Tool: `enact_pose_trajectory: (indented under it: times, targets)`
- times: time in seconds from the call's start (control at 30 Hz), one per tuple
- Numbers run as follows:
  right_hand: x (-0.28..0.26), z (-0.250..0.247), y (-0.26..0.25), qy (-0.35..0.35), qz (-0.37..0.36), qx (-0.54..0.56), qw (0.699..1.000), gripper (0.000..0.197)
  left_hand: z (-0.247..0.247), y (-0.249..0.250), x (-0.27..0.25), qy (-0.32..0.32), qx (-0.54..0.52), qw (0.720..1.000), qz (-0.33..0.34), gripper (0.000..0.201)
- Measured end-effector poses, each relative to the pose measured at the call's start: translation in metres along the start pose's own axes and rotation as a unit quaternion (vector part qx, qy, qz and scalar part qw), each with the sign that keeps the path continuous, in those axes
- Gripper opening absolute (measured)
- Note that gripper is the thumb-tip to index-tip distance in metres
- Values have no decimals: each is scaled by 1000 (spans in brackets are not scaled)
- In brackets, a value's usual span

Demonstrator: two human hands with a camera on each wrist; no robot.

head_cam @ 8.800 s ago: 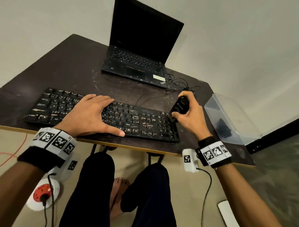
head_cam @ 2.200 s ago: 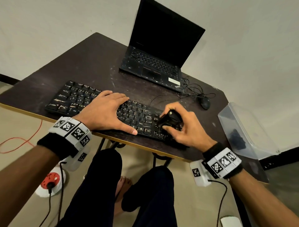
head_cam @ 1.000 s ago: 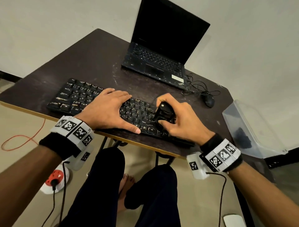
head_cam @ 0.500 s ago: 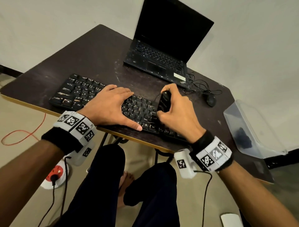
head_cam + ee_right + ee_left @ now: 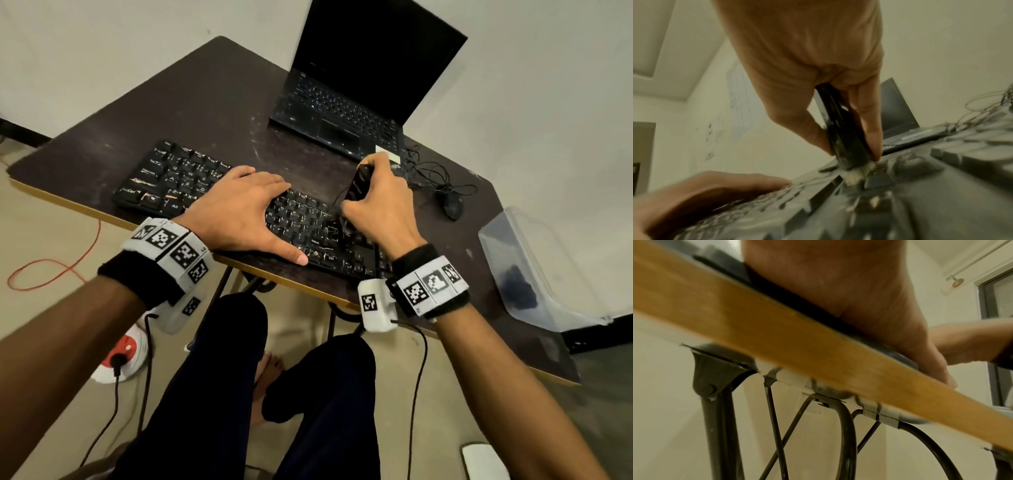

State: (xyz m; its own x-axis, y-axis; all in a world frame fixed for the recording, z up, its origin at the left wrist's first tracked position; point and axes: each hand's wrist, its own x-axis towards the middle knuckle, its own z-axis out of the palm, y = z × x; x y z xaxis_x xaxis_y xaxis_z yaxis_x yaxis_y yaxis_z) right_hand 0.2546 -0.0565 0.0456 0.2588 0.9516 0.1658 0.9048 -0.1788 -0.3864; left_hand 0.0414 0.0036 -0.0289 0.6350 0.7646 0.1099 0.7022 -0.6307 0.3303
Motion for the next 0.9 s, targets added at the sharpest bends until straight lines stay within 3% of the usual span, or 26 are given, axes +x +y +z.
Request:
enact_pose_trajectory:
  times: [0.17, 0.33, 0.5, 0.67, 0.83, 0.9]
  targets:
    - [-29, -8, 5, -48, -10, -9, 999, 49, 3, -2, -1, 4, 6, 1000, 2, 152]
    - [-8, -3, 5, 20, 16, 27, 999, 51, 1, 0, 0, 0, 2, 1000, 4, 151]
    - [-32, -13, 11, -57, 3, 0, 998, 50, 0, 0, -2, 1, 2, 1000, 5, 150]
    - [-3, -9, 12, 9, 18, 24, 1000, 53, 0, 1, -1, -1, -1, 1000, 7, 150]
    - [-17, -24, 19, -115, -7, 6, 993, 51, -1, 0, -2, -3, -1, 1000, 0, 151]
    - [-3, -19, 20, -71, -3, 10, 997, 52, -2, 1, -1, -9, -4, 1000, 1, 151]
